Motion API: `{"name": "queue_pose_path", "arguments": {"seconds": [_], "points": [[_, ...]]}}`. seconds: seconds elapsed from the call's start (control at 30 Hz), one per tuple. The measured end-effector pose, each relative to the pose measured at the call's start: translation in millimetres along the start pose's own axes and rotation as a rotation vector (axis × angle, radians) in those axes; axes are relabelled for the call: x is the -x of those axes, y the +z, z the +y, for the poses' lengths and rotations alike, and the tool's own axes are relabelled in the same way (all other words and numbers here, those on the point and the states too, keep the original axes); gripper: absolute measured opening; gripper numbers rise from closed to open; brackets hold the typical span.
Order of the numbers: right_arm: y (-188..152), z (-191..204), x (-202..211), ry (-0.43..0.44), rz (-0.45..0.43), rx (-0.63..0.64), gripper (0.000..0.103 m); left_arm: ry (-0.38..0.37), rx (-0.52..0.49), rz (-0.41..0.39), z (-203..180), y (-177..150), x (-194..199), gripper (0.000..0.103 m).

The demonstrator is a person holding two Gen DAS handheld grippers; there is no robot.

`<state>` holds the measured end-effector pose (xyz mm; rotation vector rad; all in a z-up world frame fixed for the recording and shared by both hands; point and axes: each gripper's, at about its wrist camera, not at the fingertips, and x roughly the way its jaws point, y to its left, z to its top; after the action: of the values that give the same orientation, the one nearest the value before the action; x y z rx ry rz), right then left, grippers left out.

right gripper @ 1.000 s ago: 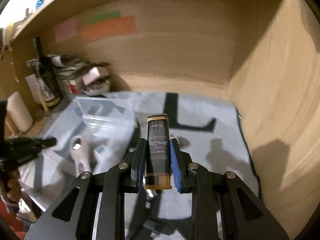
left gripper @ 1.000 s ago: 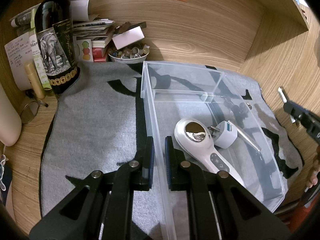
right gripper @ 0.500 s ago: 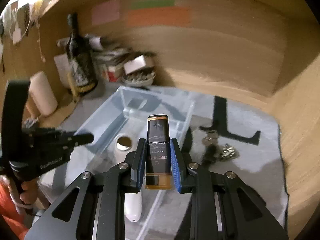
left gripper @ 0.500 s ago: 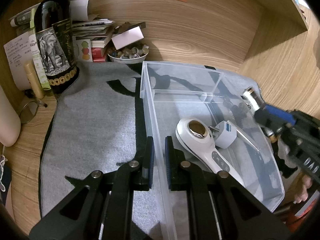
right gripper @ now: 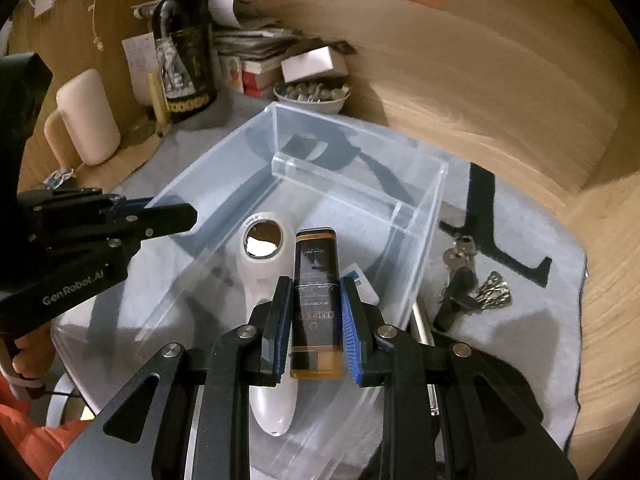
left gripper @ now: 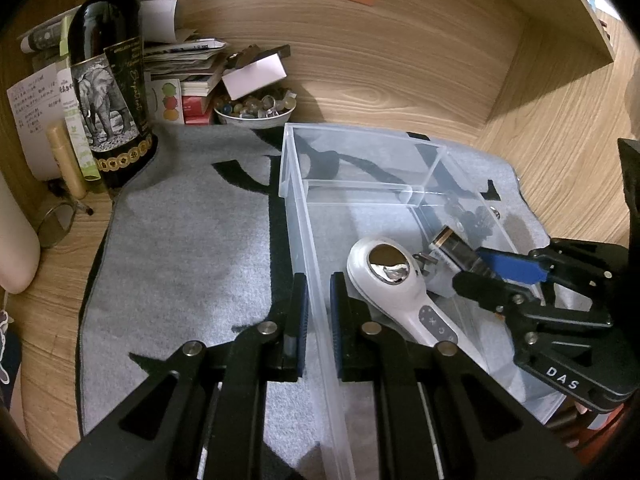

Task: Organize rigid objects
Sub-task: 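Place the black and gold lighter into the clear box and release it, then grasp the metal ring beside the keys with the right tool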

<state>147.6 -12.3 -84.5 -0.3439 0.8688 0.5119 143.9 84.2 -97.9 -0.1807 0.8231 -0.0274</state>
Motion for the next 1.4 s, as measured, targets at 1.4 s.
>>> {"name": "queue_pose_path", "arguments": {"seconds": [1.4], "points": [[-28, -137, 6, -0.208, -0.029, -0.362, 0.051, 0.005, -0.007, 0.002, 2, 1, -1, 0.01]]}}
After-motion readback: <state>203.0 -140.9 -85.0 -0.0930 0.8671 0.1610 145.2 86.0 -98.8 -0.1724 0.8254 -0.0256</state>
